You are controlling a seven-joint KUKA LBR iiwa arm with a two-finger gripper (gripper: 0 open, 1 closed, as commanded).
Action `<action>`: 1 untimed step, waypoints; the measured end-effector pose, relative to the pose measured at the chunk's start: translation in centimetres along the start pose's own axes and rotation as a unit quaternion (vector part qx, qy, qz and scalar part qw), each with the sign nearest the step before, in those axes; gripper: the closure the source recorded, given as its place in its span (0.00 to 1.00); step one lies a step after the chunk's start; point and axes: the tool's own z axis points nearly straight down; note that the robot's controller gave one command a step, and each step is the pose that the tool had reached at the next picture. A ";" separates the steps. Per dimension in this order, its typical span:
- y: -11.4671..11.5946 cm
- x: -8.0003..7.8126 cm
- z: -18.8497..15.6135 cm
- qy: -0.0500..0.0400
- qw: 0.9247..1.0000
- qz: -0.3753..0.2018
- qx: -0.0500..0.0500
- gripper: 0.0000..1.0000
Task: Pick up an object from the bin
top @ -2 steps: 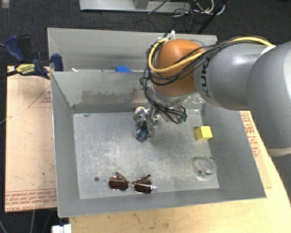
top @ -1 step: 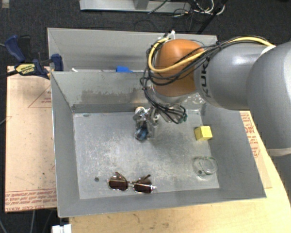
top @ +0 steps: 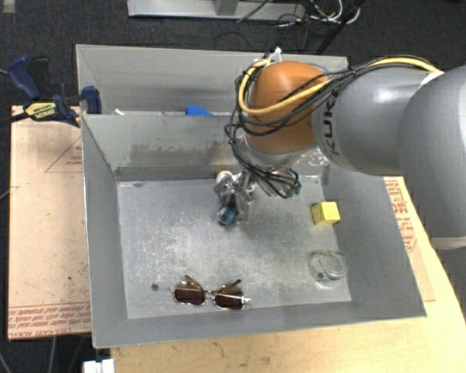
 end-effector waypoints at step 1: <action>0.1 0.1 -1.9 0.003 1.000 0.000 -0.001 1.00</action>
Offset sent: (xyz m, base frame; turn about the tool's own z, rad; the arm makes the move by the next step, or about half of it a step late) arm -0.0002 0.0000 0.0202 0.0000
